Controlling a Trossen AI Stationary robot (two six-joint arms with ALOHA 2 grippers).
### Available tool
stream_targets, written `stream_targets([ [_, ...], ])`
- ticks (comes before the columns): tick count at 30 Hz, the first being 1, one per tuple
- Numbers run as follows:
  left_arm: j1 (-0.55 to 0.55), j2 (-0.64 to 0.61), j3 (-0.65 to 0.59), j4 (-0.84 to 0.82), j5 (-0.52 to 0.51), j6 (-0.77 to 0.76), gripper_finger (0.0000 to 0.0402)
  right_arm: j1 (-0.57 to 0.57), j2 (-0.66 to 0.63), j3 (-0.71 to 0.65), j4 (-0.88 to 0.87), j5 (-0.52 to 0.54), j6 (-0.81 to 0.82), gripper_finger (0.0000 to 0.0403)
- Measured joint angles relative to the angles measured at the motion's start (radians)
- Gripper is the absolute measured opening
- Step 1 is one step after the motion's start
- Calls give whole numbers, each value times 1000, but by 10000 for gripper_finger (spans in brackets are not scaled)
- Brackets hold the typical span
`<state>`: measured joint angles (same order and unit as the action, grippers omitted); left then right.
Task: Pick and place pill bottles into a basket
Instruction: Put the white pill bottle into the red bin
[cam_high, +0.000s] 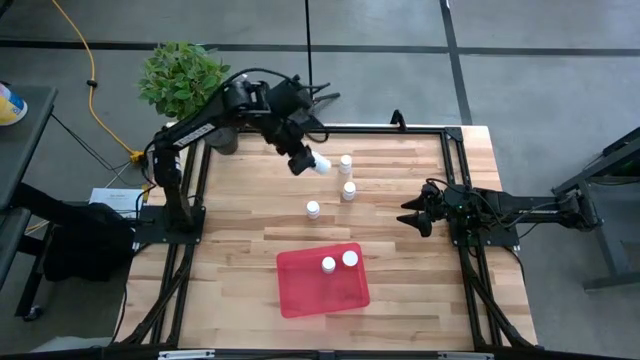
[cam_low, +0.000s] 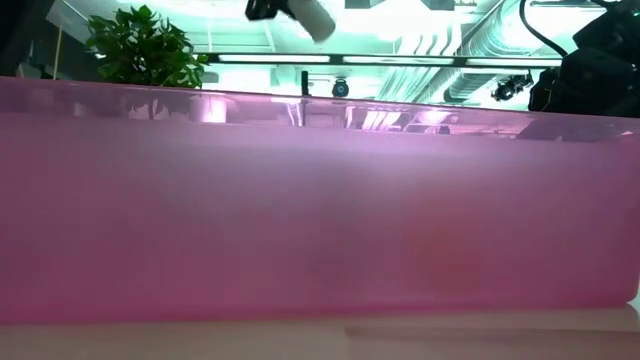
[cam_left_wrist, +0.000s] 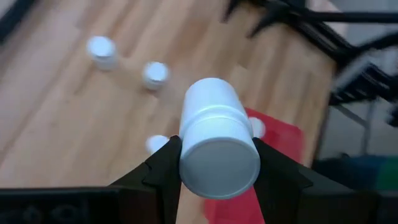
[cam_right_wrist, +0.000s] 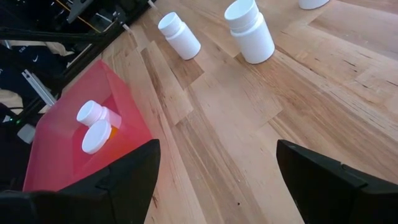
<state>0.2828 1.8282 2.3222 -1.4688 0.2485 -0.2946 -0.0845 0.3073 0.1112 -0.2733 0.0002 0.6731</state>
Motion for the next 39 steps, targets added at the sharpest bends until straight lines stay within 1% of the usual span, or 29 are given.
stream_targets([
  [4, -76, -18, 0, 11, 34, -24, 194, 0, 0, 0, 0, 0, 0, 312],
  [14, -283, -26, 0, 97, 39, -65, 194, 0, 0, 0, 0, 0, 3, 312],
  [19, -374, -26, 0, 154, 20, -81, 194, 0, 0, 0, 0, 0, 3, 312],
  [23, -447, -25, 0, 184, -24, -88, 194, 0, 0, 0, 0, 0, -2, 312],
  [26, -491, -7, 0, 206, -74, -133, 194, 0, 0, 0, 1, -1, 2, 312],
  [31, -555, 51, -2, 217, -126, -209, 194, 0, 0, 0, -3, -18, -16, 312],
  [35, -590, 118, -1, 218, -132, -296, 194, 0, 0, 0, -8, -48, -20, 312],
  [39, -612, 193, -2, 222, -132, -326, 194, 0, 0, 0, -22, -60, -29, 312],
])
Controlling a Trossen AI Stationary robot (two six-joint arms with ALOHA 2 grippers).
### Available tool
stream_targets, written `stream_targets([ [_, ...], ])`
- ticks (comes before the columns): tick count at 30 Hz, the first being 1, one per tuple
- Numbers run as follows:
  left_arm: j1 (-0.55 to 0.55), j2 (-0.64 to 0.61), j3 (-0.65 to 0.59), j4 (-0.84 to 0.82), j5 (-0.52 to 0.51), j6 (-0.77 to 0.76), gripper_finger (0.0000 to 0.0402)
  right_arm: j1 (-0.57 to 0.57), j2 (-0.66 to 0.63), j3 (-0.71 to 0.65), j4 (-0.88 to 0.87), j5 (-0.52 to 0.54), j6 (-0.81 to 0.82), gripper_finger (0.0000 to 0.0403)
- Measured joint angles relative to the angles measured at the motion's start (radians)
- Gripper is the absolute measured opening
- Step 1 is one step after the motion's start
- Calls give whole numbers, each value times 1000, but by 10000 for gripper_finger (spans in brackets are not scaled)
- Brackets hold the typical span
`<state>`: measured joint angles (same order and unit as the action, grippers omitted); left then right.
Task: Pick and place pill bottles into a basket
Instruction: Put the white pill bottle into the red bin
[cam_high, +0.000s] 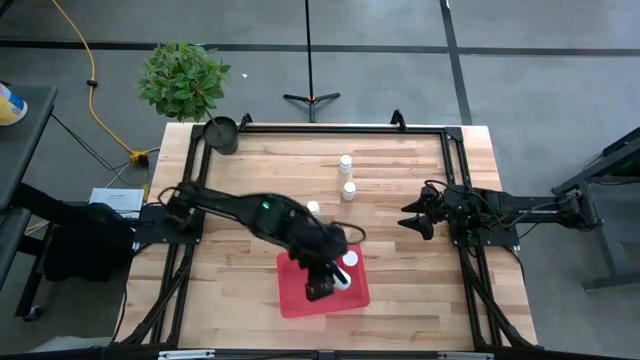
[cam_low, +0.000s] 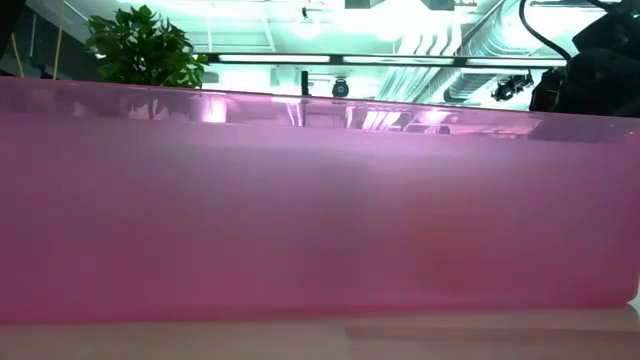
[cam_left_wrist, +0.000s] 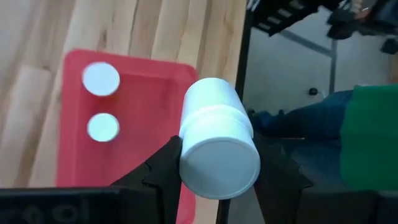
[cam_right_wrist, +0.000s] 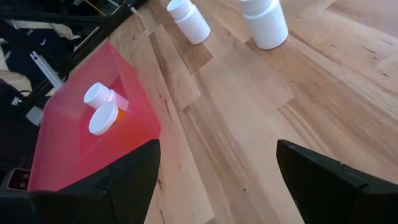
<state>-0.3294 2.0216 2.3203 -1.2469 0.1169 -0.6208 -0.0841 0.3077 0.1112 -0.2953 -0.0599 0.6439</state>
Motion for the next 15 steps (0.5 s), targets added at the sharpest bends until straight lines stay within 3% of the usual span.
stream_targets([
  [15, 14, 220, 0, -3, 32, -66, 194, 0, 0, 0, -18, -27, -24, 312],
])
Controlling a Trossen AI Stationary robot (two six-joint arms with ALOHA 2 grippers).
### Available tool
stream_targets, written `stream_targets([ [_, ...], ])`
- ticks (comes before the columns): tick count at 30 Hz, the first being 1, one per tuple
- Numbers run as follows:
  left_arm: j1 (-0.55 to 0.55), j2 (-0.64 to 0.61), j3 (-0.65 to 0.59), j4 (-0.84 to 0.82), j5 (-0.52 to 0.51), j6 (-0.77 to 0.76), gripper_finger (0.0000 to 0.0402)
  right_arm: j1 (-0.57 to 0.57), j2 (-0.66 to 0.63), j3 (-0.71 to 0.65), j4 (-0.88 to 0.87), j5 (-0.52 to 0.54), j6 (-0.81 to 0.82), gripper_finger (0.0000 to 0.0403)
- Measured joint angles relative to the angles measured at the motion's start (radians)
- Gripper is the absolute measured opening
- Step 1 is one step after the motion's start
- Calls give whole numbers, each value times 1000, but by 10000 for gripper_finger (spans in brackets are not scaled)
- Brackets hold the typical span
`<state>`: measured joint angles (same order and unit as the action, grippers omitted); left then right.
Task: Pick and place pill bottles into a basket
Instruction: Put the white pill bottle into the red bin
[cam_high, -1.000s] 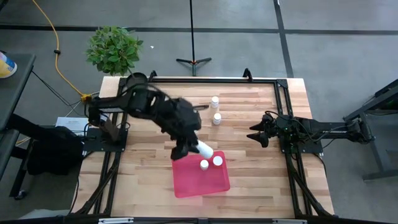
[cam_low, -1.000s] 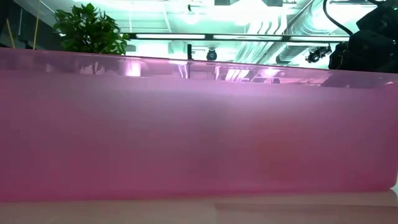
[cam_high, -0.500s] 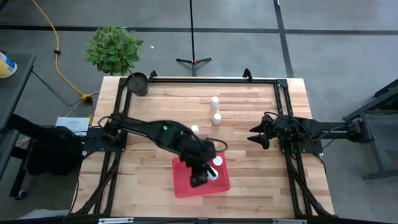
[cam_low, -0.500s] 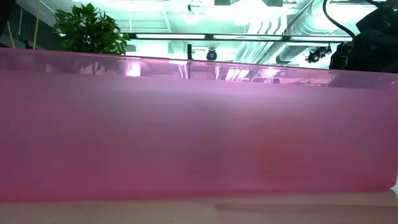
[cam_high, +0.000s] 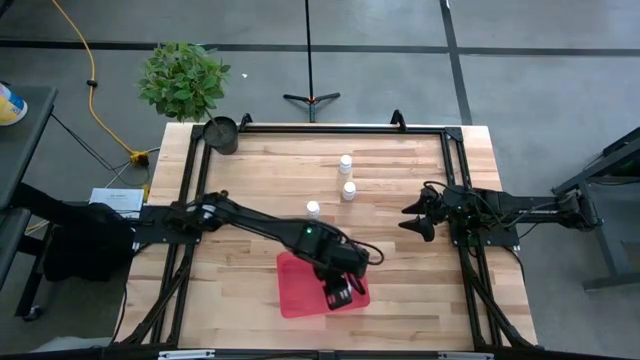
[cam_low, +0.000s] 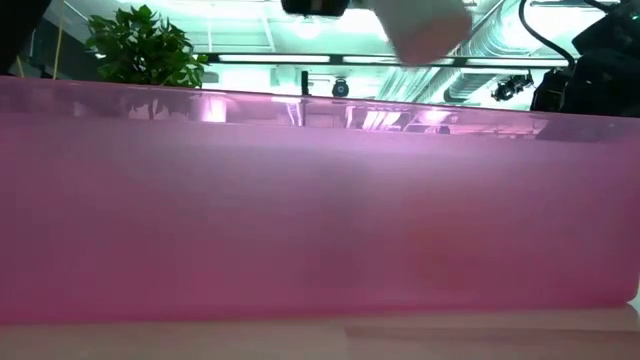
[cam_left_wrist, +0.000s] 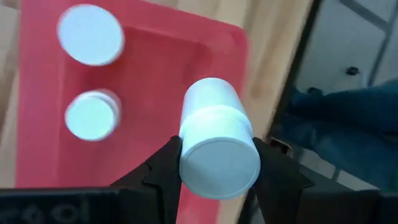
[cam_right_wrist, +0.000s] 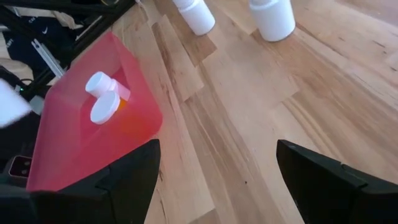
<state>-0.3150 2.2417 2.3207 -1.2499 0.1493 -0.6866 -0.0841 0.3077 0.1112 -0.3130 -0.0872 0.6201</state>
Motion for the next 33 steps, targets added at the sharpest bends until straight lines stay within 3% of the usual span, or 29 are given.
stream_targets([
  [17, 62, 63, 3, 27, -28, 1, 194, 0, 0, 0, -5, -2, 4, 312],
  [28, 71, 102, 0, 47, 75, 9, 194, 0, 0, 0, -5, -2, 8, 312],
  [33, 60, 101, 1, 48, 68, 21, 194, 0, 0, 0, -5, -1, 8, 312],
])
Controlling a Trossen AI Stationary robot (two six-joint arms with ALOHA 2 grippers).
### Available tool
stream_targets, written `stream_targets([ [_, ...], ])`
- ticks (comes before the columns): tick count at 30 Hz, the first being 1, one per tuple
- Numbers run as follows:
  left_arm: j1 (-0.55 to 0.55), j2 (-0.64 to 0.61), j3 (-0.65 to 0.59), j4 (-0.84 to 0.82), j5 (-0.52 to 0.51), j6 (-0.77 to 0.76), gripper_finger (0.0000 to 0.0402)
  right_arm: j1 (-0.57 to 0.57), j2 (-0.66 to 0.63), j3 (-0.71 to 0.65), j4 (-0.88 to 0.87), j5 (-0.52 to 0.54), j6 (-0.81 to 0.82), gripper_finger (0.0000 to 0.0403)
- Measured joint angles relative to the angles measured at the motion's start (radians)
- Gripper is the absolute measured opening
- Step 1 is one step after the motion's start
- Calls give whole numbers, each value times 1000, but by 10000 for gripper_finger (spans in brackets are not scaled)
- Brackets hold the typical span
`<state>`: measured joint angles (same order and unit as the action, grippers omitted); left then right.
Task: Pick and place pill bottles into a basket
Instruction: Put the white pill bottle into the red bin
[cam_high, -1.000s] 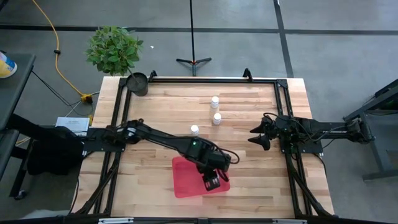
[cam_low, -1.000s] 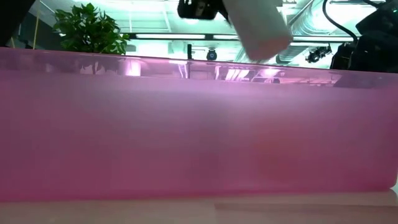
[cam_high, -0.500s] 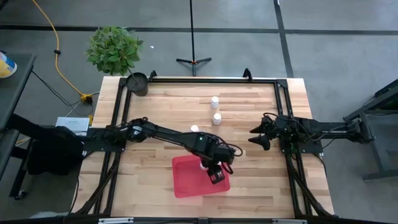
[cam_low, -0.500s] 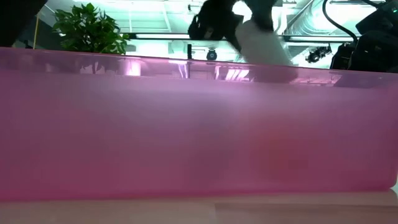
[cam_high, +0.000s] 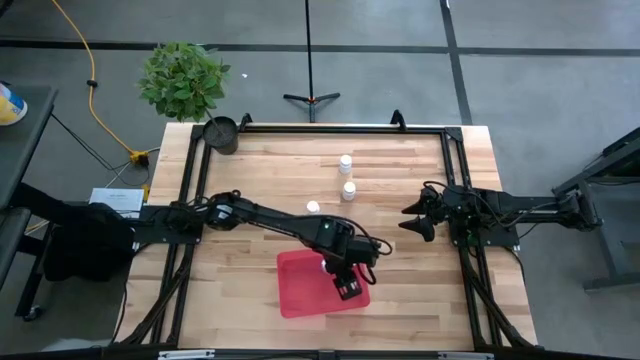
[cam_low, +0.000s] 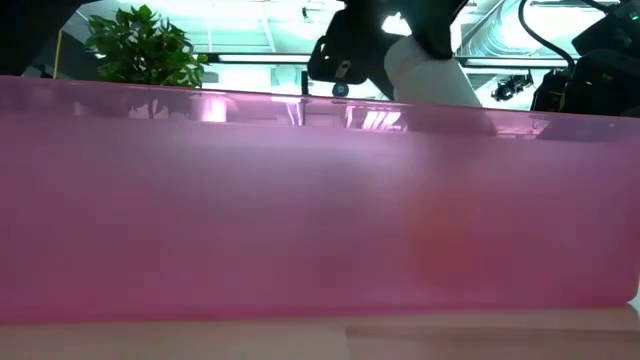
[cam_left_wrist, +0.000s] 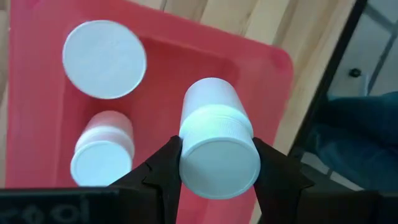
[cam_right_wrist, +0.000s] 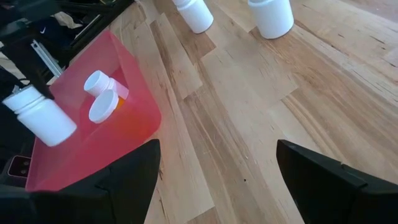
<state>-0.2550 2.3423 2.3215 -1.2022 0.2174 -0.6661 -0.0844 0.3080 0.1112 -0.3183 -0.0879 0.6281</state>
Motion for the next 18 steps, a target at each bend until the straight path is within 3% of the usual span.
stream_targets([
  [18, -54, 0, 0, -106, -100, 7, 194, 0, 0, 0, 0, 2, 0, 312],
])
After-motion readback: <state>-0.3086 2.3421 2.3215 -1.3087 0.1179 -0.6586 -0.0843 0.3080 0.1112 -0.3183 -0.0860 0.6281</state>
